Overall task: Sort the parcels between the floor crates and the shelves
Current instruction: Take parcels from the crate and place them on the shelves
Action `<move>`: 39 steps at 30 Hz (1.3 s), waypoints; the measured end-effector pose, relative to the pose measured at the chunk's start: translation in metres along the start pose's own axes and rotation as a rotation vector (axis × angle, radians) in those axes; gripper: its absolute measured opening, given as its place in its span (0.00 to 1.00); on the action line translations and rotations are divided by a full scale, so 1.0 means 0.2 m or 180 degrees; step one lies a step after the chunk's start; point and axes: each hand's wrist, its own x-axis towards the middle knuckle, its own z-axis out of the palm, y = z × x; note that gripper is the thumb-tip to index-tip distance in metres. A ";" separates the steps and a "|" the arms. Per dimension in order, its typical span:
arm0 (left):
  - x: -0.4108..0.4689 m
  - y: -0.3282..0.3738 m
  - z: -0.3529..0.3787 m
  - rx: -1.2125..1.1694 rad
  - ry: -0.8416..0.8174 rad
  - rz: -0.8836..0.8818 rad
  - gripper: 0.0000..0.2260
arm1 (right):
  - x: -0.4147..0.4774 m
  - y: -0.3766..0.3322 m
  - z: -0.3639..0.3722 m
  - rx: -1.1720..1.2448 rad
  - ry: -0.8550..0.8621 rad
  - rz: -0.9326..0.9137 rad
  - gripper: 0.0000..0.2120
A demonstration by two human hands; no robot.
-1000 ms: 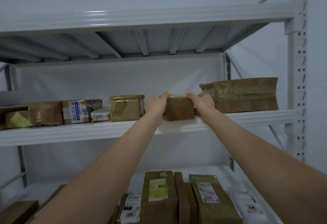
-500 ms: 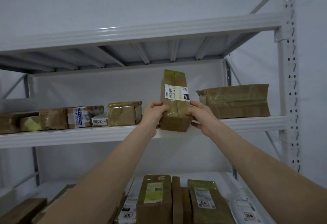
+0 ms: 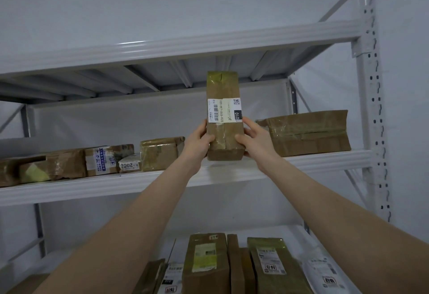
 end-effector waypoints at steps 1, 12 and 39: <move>0.02 0.01 0.01 0.0058 0.0048 0.0002 0.23 | 0.01 0.00 0.00 -0.0166 -0.0014 -0.0107 0.28; 0.19 -0.06 0.17 0.0290 -0.0269 -0.0332 0.17 | 0.20 0.00 -0.05 -0.3377 -0.0346 -0.0279 0.25; 0.19 -0.09 -0.74 0.1989 0.1169 -0.0615 0.24 | 0.23 0.20 0.82 -0.1274 -0.0909 0.0458 0.29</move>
